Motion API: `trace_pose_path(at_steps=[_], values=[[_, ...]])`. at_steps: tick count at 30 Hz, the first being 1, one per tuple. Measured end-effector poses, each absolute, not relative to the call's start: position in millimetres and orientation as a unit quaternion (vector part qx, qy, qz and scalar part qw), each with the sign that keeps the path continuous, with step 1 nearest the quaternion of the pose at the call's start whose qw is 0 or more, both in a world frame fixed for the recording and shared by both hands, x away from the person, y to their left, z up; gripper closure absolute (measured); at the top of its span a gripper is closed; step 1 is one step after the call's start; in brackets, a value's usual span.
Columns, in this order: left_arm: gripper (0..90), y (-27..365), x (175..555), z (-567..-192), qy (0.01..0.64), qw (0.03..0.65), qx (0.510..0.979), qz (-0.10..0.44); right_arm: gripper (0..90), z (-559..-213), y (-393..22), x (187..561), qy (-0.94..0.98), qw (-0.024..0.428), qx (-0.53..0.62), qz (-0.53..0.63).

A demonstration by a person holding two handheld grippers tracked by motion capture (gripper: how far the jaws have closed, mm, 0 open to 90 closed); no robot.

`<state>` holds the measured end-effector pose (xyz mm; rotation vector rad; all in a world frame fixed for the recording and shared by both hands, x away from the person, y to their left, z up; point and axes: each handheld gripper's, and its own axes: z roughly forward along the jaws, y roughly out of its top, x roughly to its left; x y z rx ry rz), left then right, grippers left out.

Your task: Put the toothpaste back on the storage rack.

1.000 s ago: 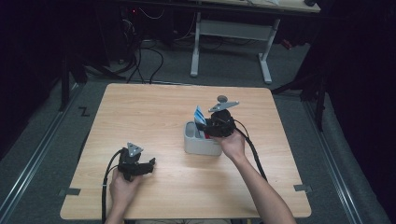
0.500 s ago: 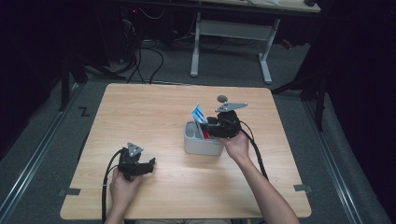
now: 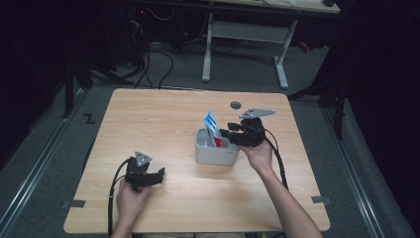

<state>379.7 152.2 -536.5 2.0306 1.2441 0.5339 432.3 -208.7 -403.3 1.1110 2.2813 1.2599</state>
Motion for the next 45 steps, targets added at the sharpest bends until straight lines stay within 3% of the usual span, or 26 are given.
trace_pose_path(at_steps=[45], values=[[21.1, 152.2, 379.7, -536.5, 0.479, 0.343, 0.781, 0.205, 55.3, -403.4, -275.0, 407.3, 0.745, 0.175, 0.445, 0.466]])
